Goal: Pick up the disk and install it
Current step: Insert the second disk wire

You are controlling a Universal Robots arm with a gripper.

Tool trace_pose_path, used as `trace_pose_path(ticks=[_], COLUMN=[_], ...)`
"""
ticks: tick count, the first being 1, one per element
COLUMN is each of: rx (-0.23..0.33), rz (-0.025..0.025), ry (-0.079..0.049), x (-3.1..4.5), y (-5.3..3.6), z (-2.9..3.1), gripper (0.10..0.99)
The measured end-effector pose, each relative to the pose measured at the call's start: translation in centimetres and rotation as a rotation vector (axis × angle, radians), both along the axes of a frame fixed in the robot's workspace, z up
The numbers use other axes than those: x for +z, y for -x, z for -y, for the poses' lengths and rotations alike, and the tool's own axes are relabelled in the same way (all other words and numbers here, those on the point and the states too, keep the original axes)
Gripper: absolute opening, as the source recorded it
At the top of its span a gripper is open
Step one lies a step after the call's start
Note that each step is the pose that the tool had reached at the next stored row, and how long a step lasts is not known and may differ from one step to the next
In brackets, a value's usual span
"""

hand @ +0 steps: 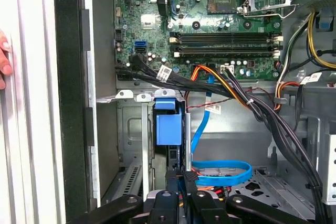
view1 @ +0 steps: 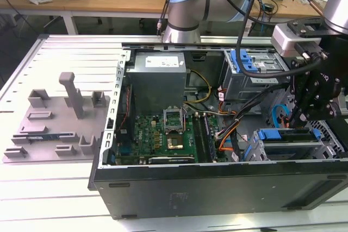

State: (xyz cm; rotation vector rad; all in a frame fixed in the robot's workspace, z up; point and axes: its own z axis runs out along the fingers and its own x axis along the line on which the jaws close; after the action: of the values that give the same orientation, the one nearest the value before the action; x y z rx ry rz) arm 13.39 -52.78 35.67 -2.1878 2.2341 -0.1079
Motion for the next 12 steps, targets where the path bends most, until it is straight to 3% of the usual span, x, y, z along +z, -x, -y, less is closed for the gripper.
trace_pose_path(ticks=[12], rx=[0.0], rz=[0.0], ry=[0.0], x=[-0.23], y=[-0.09], z=[0.12], gripper=[0.161])
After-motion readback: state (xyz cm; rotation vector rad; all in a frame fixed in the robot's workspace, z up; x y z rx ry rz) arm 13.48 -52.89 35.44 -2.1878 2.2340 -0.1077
